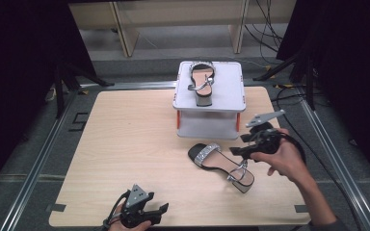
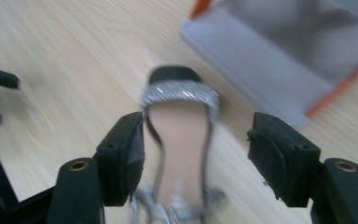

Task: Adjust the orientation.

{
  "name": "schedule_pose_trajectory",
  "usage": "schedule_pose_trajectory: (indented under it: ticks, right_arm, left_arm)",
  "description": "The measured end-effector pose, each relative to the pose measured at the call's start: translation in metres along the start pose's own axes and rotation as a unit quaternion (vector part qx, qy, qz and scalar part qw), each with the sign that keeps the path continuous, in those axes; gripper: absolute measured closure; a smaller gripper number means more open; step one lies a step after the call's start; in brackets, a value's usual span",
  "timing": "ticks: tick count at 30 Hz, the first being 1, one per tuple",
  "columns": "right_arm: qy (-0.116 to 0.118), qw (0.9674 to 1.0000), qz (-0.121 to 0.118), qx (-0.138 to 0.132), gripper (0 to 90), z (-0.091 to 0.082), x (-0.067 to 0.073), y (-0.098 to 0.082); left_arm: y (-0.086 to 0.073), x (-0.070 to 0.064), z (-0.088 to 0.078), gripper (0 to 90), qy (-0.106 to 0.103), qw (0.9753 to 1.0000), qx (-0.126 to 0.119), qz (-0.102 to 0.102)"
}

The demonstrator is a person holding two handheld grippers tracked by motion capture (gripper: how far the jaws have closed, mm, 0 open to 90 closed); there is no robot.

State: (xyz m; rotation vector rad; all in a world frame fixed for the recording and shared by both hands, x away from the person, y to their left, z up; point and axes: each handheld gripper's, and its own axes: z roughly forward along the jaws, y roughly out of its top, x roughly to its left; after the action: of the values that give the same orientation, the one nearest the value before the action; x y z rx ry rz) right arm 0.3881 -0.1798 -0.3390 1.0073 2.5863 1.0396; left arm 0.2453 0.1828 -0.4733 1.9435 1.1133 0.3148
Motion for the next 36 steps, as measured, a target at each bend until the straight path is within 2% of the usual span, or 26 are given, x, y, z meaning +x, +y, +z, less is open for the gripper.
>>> schedule_pose_trajectory:
  ticks: [1, 2, 4, 6, 8, 10, 12, 13, 14, 15, 16, 17, 18, 20, 22, 25, 32, 33, 35, 36]
  right_arm:
    - [0.0, 1.0, 0.003, 0.004, 33.8, 0.003, 0.003, 0.002]
    - [-0.001, 0.9999, -0.007, 0.009, 32.8, 0.012, 0.006, 0.006]
    - [-0.006, 0.9996, -0.01, 0.027, 32.1, 0.031, 0.012, 0.01]
    - [-0.007, 0.9979, -0.007, 0.063, 31.1, 0.05, 0.017, 0.011]
    - [-0.015, 0.9969, -0.006, 0.077, 31.2, 0.065, 0.019, 0.01]
    - [-0.024, 0.9949, -0.017, 0.097, 31.1, 0.076, 0.019, 0.009]
    - [-0.031, 0.9939, -0.02, 0.104, 30.8, 0.084, 0.019, 0.006]
    - [-0.036, 0.9922, -0.021, 0.118, 30.1, 0.089, 0.021, 0.005]
    - [-0.04, 0.9896, -0.026, 0.136, 29.6, 0.094, 0.022, 0.002]
    - [-0.038, 0.9887, -0.028, 0.142, 30.3, 0.098, 0.022, 0.0]
    - [-0.035, 0.988, -0.032, 0.147, 30.9, 0.101, 0.021, -0.002]
    - [-0.035, 0.9874, -0.025, 0.152, 30.7, 0.104, 0.021, -0.004]
    - [-0.039, 0.9867, -0.026, 0.156, 30.6, 0.106, 0.019, -0.006]
    - [-0.047, 0.9846, -0.02, 0.167, 29.6, 0.107, 0.015, -0.012]
    - [-0.039, 0.985, -0.015, 0.167, 29.4, 0.107, 0.01, -0.017]
    - [-0.03, 0.9851, -0.003, 0.169, 28.0, 0.104, 0.006, -0.025]
    - [-0.027, 0.9827, -0.002, 0.183, 25.0, 0.106, 0.003, -0.037]
    - [-0.027, 0.9823, 0.001, 0.185, 25.1, 0.106, 0.002, -0.037]
    - [-0.025, 0.9819, -0.01, 0.187, 27.1, 0.107, 0.0, -0.038]
    - [-0.02, 0.9814, -0.006, 0.191, 29.9, 0.108, 0.0, -0.039]
  left_arm:
    - [0.0, 0.0, 0.0, 32.9, -0.004, 1.0, -0.005, -0.004]
    - [0.0, 0.001, -0.001, 32.9, -0.002, 1.0, 0.002, 0.001]
    - [0.0, 0.001, -0.001, 32.9, -0.004, 1.0, -0.004, 0.001]
    - [0.0, 0.001, -0.001, 32.9, -0.005, 1.0, -0.006, -0.003]
    - [0.0, 0.0, -0.001, 32.9, -0.005, 1.0, -0.005, -0.003]
    - [0.0, 0.0, -0.001, 32.9, -0.006, 1.0, -0.004, -0.002]
    - [0.0, 0.0, -0.001, 32.9, -0.006, 1.0, -0.002, 0.001]
    - [0.001, 0.001, -0.002, 32.9, -0.003, 0.9999, 0.006, 0.012]
    - [0.001, 0.001, -0.001, 32.9, -0.003, 1.0, 0.0, 0.008]
    - [0.0, 0.0, -0.001, 32.8, -0.009, 1.0, -0.002, 0.002]
    - [0.0, 0.0, -0.002, 32.8, -0.008, 1.0, -0.001, 0.0]
    - [0.001, 0.002, -0.002, 32.8, -0.003, 0.9999, 0.001, 0.01]
    - [0.001, 0.0, -0.002, 32.8, -0.009, 0.9999, -0.007, 0.0]
    - [0.001, 0.002, -0.002, 32.8, -0.005, 0.9999, 0.0, 0.013]
    - [0.001, -0.001, -0.001, 32.7, -0.011, 0.9999, -0.004, -0.005]
    - [0.001, -0.001, -0.001, 32.8, -0.012, 0.9999, -0.004, -0.004]
    - [0.001, -0.001, -0.001, 32.7, -0.01, 0.9999, -0.004, -0.002]
    - [0.001, -0.001, -0.001, 32.7, -0.011, 0.9999, -0.004, -0.002]
    - [0.001, -0.001, -0.001, 32.7, -0.011, 0.9999, -0.004, -0.002]
    - [0.001, -0.001, -0.001, 32.7, -0.012, 0.9999, -0.004, -0.002]
